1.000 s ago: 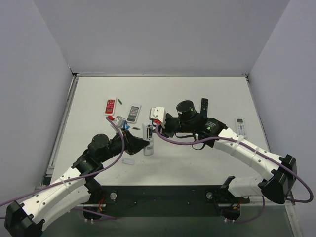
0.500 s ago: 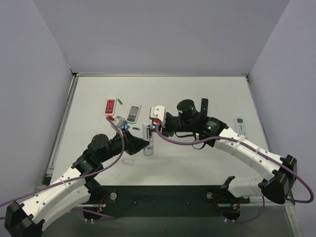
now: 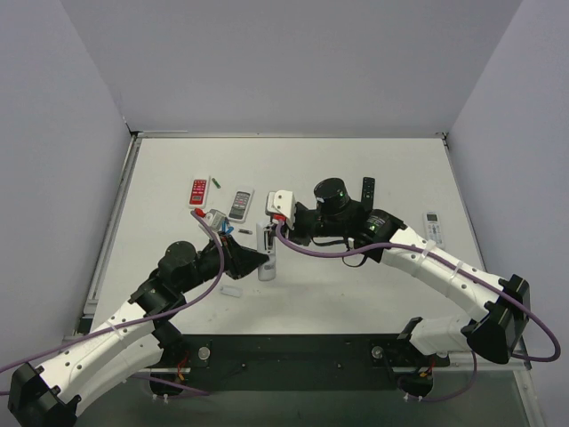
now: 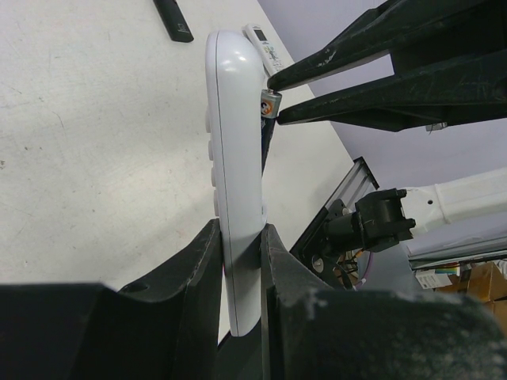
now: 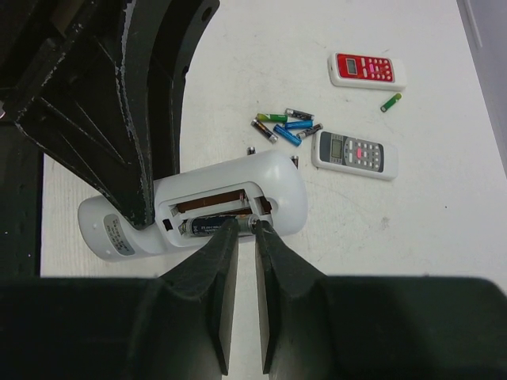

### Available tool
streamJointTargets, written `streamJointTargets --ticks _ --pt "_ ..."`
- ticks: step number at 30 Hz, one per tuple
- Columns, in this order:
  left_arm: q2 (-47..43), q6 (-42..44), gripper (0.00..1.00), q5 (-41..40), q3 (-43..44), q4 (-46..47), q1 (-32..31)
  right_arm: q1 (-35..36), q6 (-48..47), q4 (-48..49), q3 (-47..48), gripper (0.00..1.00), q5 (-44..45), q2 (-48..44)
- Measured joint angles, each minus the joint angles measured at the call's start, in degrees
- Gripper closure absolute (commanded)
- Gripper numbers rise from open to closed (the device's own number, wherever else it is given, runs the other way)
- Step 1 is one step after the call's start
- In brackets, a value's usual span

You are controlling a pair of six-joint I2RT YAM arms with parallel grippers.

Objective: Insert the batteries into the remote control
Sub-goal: Load the battery into the remote control.

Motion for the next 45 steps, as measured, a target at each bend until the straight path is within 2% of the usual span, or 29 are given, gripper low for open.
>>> streamJointTargets --ticks 20,33,34,38,40,41,45 --pt "-1.29 0.0 1.0 -1.25 -0.55 -1.18 0.02 1.86 -2.82 -0.94 1.16 0.97 2.71 1.92" --pt "-1.22 0.55 1.0 -1.33 -0.63 3.1 0.31 2.67 -1.92 -0.92 -1.77 0.95 9.53 4.68" --pt "-1.14 0.55 1.0 -1.36 -0.63 3.04 0.31 2.67 -1.4 -0.63 -2.1 0.94 9.81 4.68" --pt "-1.07 0.57 1.0 -2.01 -0.61 2.23 0.26 1.57 1.84 0.48 -2.49 0.7 9.97 4.52" --pt "-1.11 0.55 1.0 -2.4 -0.61 1.64 0.26 -0.24 4.5 0.83 -2.62 0.62 9.22 3.96" --pt "-1.2 0.55 1.0 -2.67 -0.61 1.31 0.26 -1.46 6.08 0.96 -2.69 0.54 8.87 3.43" --pt "-1.66 0.59 1.0 -3.34 -0.63 0.9 0.26 -5.97 13.77 1.25 -2.71 0.41 6.27 0.2"
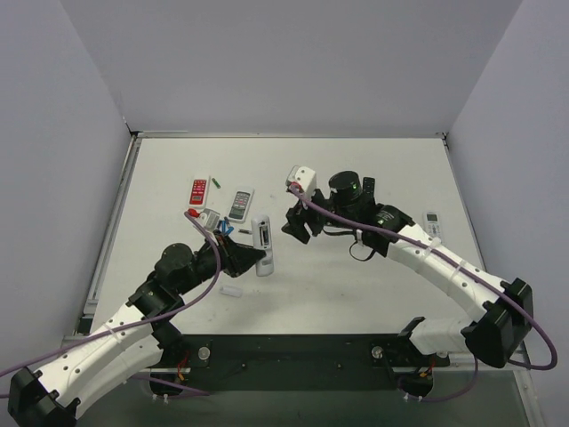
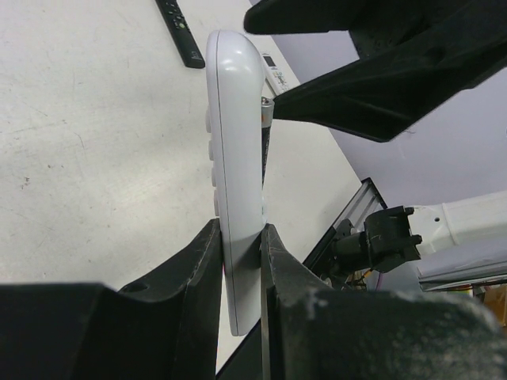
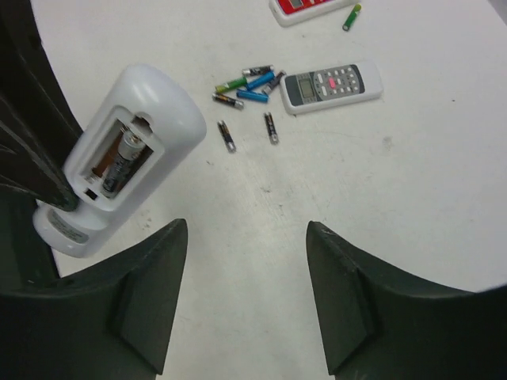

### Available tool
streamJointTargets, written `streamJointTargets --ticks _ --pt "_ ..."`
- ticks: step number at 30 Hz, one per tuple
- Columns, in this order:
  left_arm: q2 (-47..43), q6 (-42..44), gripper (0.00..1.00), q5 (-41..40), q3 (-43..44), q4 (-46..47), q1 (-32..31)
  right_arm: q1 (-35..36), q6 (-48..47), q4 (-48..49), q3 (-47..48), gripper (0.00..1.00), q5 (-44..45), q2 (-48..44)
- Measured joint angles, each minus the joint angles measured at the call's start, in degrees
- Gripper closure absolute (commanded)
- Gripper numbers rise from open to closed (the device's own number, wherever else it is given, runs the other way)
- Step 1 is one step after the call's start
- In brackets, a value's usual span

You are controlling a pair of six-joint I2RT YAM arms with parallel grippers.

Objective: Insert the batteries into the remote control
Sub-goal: Load the battery into the remote control.

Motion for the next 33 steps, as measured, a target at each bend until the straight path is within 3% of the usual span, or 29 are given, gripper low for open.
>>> streamJointTargets --ticks 6,16,26,33 --pt "-0.22 0.0 1.0 -0.04 -0.15 0.48 0.0 -2.75 15.89 4.98 -0.5 0.36 -6.91 -2.86" --pt "-0.22 0.02 1.0 0.42 -0.87 3.8 0.0 -4.26 40.52 20.35 -6.54 0.4 -13.53 -0.98" --pt "-0.48 0.0 1.0 0.63 -0.87 4.76 0.0 -5.01 48.7 25.77 -7.41 0.52 -16.06 1.07" --pt "-0.5 -0.02 1.0 0.7 -0.87 5.64 0.0 -5.01 50.4 26.77 -7.52 0.54 -17.31 1.88"
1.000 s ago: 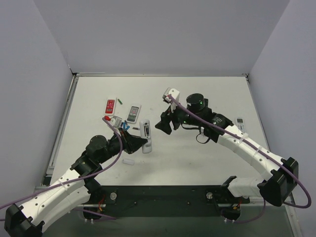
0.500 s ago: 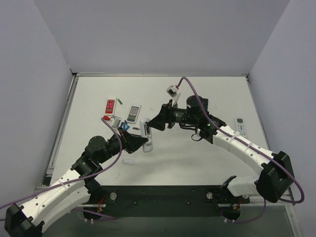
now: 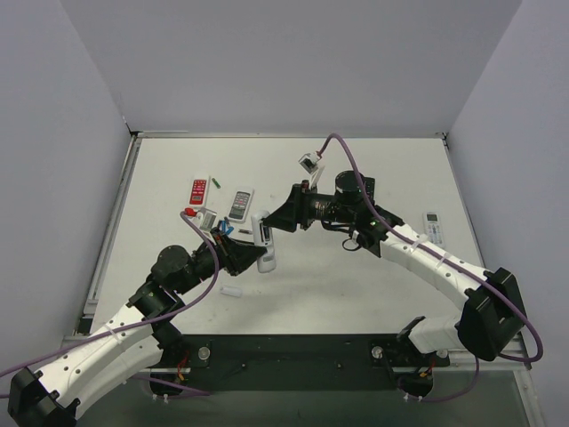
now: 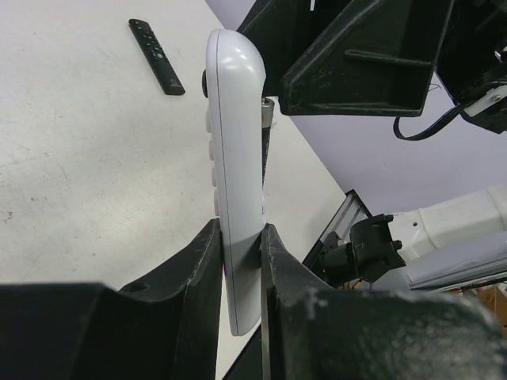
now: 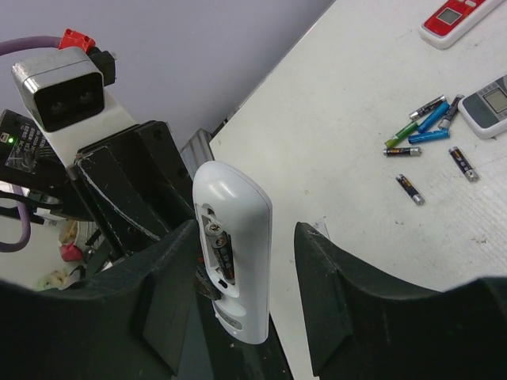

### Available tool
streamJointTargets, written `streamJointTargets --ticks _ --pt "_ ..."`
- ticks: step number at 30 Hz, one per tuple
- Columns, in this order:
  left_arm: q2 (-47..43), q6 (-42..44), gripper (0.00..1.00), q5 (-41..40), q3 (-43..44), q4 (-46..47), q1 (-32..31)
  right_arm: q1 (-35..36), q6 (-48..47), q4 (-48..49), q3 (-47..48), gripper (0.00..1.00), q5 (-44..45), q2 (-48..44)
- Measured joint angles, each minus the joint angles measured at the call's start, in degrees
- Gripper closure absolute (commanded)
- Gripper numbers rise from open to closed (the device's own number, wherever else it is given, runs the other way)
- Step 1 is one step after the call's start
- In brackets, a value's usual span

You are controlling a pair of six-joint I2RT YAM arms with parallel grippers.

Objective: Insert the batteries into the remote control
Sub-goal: Load the battery into the remote control.

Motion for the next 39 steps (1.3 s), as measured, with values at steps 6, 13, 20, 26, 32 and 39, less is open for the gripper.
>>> streamJointTargets --ticks 6,13,20,26,32,39 --pt "-0.04 0.0 1.0 0.02 0.0 0.42 0.0 0.0 0.55 0.04 -0.39 0.58 -0.81 0.02" --pt "-0.04 0.0 1.0 0.02 0.0 0.35 0.0 0.0 0.63 0.07 -0.63 0.68 -1.05 0.2" --pt "-0.07 0.02 1.0 -0.15 -0.2 -0.33 0.0 0.0 0.74 -0.04 -0.63 0.76 -1.42 0.76" --pt "-0.33 0.02 1.0 -0.09 -0.72 0.24 0.0 0.0 0.63 0.09 -0.81 0.85 -1.77 0.87" --pt "-0.35 0.0 1.0 -0.17 -2.47 0.83 0.13 0.0 0.9 1.4 -1.51 0.89 -3.58 2.84" --pt "-0.46 -0.15 1.0 -0.26 -3.91 1.68 0.15 -0.04 2.29 3.82 -2.78 0.99 -4.68 4.24"
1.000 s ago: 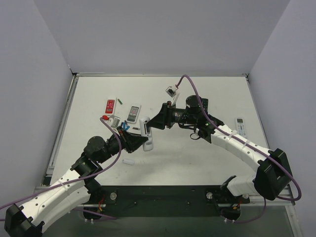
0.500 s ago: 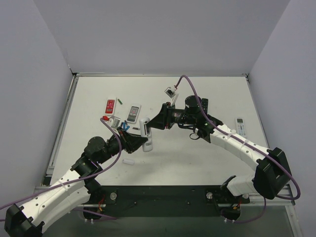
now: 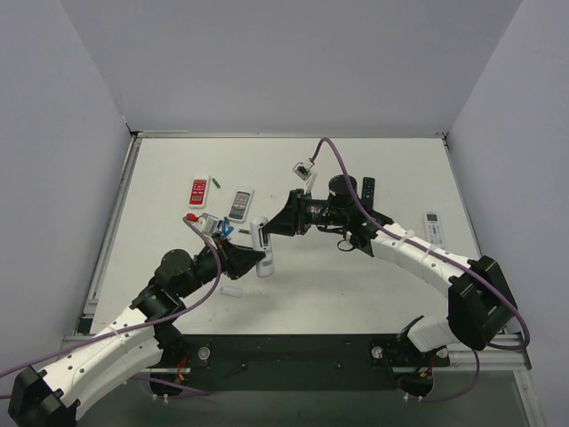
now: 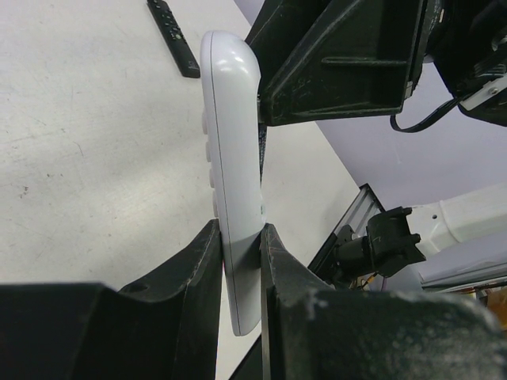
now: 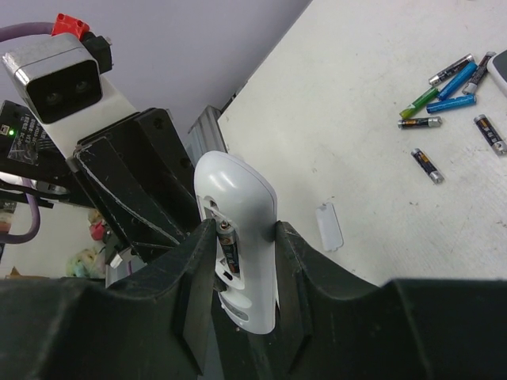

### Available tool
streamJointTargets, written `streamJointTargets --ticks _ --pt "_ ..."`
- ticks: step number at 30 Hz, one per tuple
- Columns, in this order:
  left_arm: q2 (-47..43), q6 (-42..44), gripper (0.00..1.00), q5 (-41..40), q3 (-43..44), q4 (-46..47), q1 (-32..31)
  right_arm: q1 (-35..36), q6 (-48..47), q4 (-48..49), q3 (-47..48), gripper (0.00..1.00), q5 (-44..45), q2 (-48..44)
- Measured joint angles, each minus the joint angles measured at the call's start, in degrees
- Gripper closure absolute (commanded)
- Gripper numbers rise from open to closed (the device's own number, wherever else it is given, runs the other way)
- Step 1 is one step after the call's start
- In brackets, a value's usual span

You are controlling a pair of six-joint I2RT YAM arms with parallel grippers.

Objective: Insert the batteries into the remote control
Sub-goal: Load the battery into the remote control.

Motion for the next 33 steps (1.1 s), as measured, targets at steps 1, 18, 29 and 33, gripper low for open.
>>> streamJointTargets --ticks 1,18,29,33 --pt "-0.02 -0.04 1.0 -0.09 -0.11 0.09 0.02 -0.02 0.31 0.63 -0.11 1.0 -0.22 0.17" --pt "-0.37 -1.53 1.0 -2.1 -0.96 0.94 0.42 0.57 -0.28 8.09 -1.05 1.0 -1.16 3.04" --pt "-1.88 -3.76 1.0 -3.04 -1.16 -2.32 0.2 2.86 -6.4 11.19 -4.0 1.0 2.32 2.43" --pt "-3.28 -4.02 1.0 -3.48 -1.99 -2.58 0.0 3.37 -7.45 11.19 -4.07 1.0 2.47 2.4"
